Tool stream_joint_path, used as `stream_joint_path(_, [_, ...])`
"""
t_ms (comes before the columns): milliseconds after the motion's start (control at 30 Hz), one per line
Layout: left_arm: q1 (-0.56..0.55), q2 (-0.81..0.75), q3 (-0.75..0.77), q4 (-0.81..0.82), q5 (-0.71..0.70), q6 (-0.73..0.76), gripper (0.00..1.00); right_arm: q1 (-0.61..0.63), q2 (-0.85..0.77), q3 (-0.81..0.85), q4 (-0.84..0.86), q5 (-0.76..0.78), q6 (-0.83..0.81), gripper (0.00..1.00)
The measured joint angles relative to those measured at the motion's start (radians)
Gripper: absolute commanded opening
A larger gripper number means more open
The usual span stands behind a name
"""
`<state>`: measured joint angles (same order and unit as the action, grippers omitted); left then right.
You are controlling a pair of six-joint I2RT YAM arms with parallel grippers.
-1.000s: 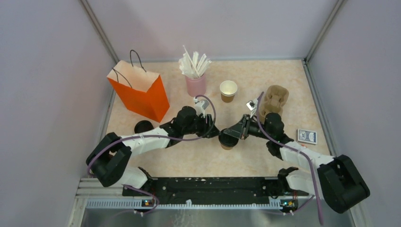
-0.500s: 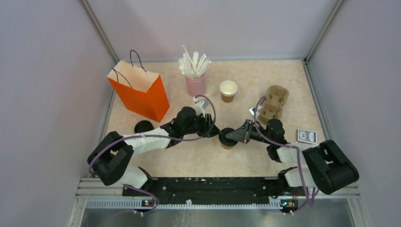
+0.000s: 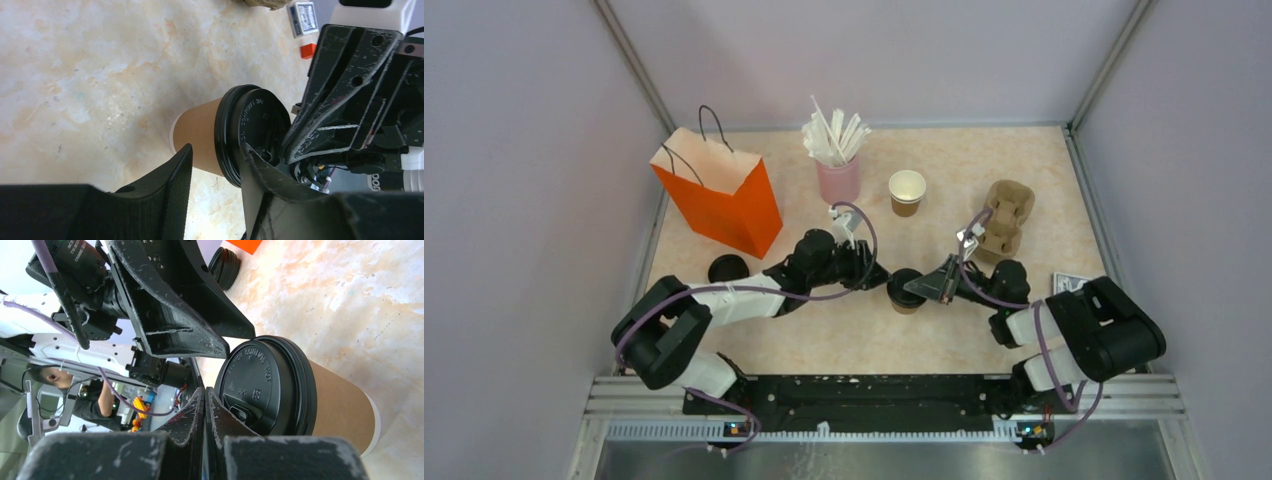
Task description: Pack the takeout coffee
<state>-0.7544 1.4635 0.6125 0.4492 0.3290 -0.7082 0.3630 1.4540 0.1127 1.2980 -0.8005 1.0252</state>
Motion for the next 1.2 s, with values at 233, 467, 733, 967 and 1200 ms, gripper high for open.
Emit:
stream_joint_path(233, [0.0, -0.064, 0.081, -0.228, -0.011, 0.044, 0.6, -0.001, -0.17, 0.083, -0.327, 0.031, -0.039, 0.17])
stream_joint_path(467, [0.006, -0.135, 0.173, -0.347, -0.033, 0.093, 0.67, -0.002, -0.316, 0.227, -0.666, 0.055, -0.135, 0.65])
stream_joint_path(733, [0.008, -0.238, 0.175, -0.532, -0.164, 0.166, 0.8, 0.16, -0.436, 0.537, -1.329, 0.404, -0.502, 0.94])
stream_joint_path(967, [0.008, -0.473, 0.175, -0.676, -0.354, 0.261, 0.99, 0.345, -0.319, 0.738, -1.622, 0.679, -0.704, 0.95])
stream_joint_path(1200, [0.008, -0.687, 0.177, -0.772, -0.495, 0.352, 0.99, 0.468, -0.214, 0.767, -1.785, 0.83, -0.771, 0.91])
